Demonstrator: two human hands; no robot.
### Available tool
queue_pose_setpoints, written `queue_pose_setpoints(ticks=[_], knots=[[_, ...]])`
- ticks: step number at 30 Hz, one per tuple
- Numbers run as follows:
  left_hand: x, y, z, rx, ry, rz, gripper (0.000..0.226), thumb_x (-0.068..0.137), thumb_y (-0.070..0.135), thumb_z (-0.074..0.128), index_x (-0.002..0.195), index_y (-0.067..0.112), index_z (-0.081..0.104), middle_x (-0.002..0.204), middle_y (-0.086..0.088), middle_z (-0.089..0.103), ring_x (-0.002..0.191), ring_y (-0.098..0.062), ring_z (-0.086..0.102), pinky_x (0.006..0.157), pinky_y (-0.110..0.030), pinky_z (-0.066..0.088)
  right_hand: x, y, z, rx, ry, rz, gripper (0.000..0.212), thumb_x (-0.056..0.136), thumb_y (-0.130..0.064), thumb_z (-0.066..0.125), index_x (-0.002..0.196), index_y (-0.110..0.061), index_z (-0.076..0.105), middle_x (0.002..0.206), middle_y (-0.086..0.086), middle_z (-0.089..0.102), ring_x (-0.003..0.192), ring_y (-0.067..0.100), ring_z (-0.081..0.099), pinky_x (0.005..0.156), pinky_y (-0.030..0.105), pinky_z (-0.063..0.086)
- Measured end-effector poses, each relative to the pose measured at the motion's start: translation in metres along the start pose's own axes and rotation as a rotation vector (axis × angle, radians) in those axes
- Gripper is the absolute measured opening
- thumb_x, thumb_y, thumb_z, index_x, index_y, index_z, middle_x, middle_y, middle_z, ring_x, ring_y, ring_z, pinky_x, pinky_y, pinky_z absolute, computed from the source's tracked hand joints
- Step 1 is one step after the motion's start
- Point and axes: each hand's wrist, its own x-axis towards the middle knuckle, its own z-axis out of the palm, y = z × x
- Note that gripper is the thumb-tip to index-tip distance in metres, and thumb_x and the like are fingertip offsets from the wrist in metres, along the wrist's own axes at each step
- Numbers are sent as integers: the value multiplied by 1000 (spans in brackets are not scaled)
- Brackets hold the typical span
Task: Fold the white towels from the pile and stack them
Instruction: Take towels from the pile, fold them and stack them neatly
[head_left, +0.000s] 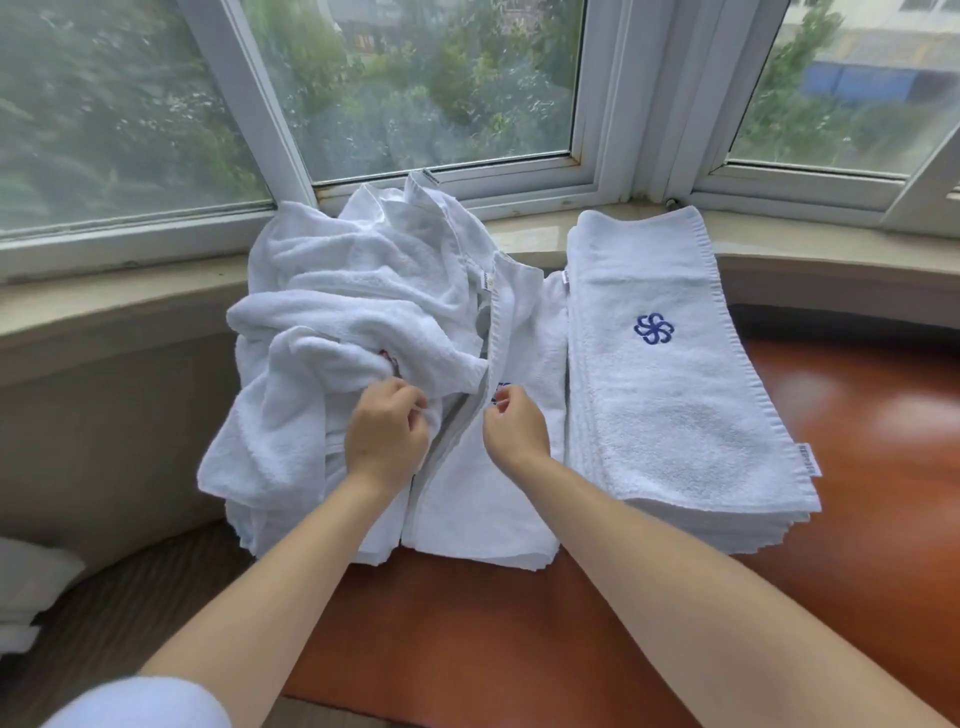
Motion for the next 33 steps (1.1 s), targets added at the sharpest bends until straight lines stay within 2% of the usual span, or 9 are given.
queue_pose_setpoints(ticks=[4, 7, 14, 17, 20, 24, 27, 30, 33], knots=[[23, 9, -17, 65, 21, 15, 17, 70, -18, 57, 73, -6, 68, 78, -18, 65, 78, -38, 59, 66, -45, 50, 23, -21, -9, -14, -8, -36, 28, 94, -17, 40, 118, -12, 53, 121, 7, 55, 95, 21, 51, 81, 31, 42], [38, 19, -30, 117, 5, -5, 17, 73, -15, 54, 77, -5, 68, 83, -19, 65, 85, -39, 58, 73, -46, 48, 39, -37, -15, 5, -53, 12, 35, 91, -16, 43, 124, -12, 52, 129, 8, 50, 101, 25, 53, 86, 33, 46], [85, 24, -35, 151, -45, -83, 23, 76, -10, 50, 85, 0, 69, 94, -14, 64, 99, -31, 53, 80, -36, 42, 80, -53, -16, -23, -20, 118, 43, 90, -20, 50, 131, -9, 40, 132, 10, 42, 110, 32, 55, 85, 37, 49], [109, 19, -28, 125, -68, -27, 28, 74, -13, 47, 84, 0, 69, 94, -13, 64, 98, -31, 53, 80, -36, 41, 104, -57, -10, -102, 44, 131, 52, 90, -20, 52, 137, -9, 34, 136, 13, 38, 116, 34, 51, 92, 41, 48], [135, 11, -17, 108, -106, 75, 31, 74, -15, 46, 86, 1, 69, 93, -12, 66, 97, -29, 53, 79, -34, 42, 124, -59, 2, -196, 89, 138, 57, 90, -27, 54, 139, -12, 28, 136, 13, 36, 116, 32, 48, 83, 38, 45], [171, -3, -1, 81, -166, 195, 30, 76, -15, 46, 87, 1, 70, 95, -11, 67, 97, -30, 54, 78, -36, 45, 149, -58, 13, -325, 135, 177, 73, 89, -36, 57, 146, -17, 17, 136, 13, 35, 115, 30, 47, 85, 38, 44], [190, -8, 11, 43, -173, 213, 30, 78, -13, 47, 89, 2, 70, 98, -10, 67, 100, -27, 54, 79, -34, 45, 164, -55, 10, -387, 143, 195, 79, 88, -24, 61, 149, -19, 11, 138, 13, 32, 117, 30, 47, 83, 36, 45], [204, -10, 21, 19, -221, 251, 30, 79, -12, 46, 90, 3, 70, 97, -9, 66, 99, -27, 53, 76, -32, 44, 170, -57, -1, -390, 206, 183, 70, 91, -14, 54, 149, -20, 14, 135, 12, 37, 106, 30, 55, 72, 36, 45], [221, -9, 38, 26, -280, 354, 30, 81, -10, 46, 91, 4, 70, 100, -9, 65, 102, -28, 51, 78, -38, 46, 161, -54, -14, -391, 332, 162, 62, 89, -7, 50, 143, -17, 22, 134, 10, 41, 104, 32, 57, 67, 34, 39]])
